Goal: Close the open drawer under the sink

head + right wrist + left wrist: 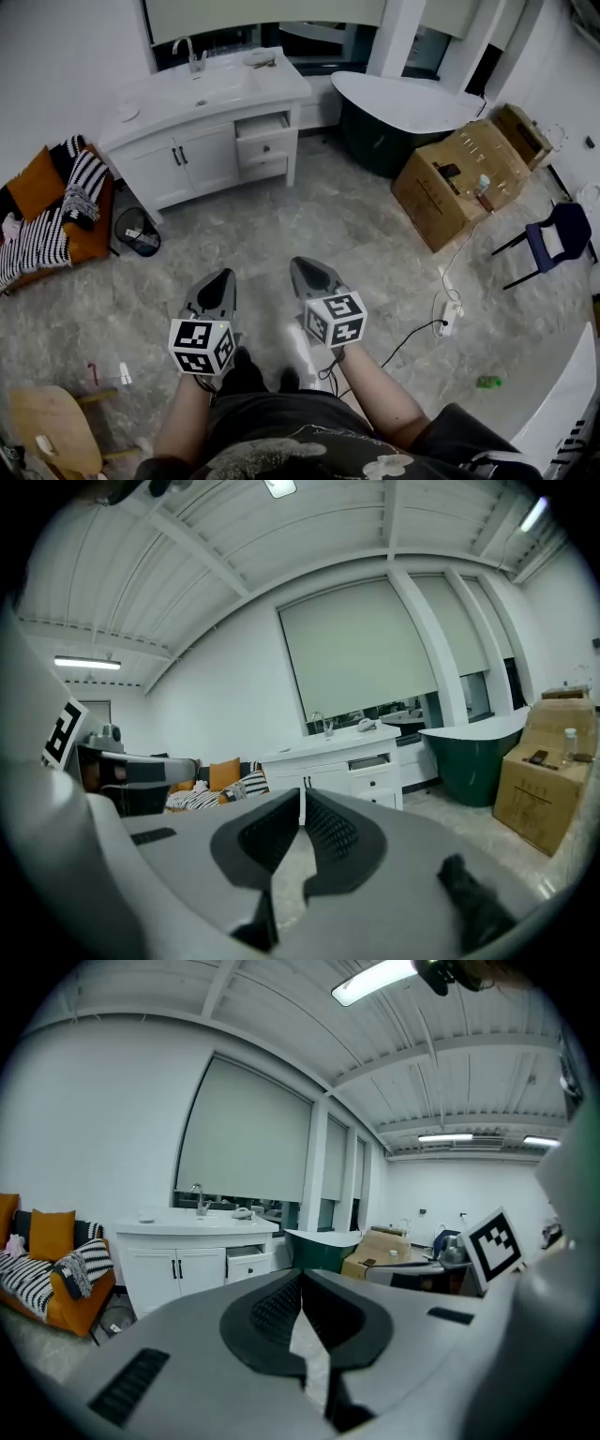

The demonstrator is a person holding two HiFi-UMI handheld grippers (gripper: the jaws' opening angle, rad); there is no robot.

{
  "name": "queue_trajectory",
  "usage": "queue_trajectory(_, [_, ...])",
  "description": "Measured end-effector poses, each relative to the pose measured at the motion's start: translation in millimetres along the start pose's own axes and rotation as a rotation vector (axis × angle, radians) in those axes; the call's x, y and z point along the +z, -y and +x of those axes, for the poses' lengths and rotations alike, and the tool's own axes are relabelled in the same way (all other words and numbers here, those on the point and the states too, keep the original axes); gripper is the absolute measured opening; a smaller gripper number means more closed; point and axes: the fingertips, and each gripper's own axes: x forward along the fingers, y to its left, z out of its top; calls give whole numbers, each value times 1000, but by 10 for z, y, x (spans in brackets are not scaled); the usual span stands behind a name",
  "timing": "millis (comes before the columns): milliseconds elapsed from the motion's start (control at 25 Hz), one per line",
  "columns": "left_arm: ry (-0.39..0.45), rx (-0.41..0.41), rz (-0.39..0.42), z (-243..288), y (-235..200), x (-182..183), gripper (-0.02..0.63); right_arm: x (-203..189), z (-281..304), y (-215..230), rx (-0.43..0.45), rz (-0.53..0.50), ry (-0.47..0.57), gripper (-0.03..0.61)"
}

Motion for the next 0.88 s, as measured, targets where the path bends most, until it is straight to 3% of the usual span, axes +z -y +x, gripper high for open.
queue_trajectory(280, [-20,35,-62,24,-185,-157,15,-145,138,44,5,0,-43,35])
queue_trajectory(440, [-13,30,-59,155,-345,-129,15,-117,297,103,-15,-2,-49,35])
queue_trajectory(880, [-16,-20,-101,1019,-1077,-9,15,-5,1053,514,-115,2,-73,35])
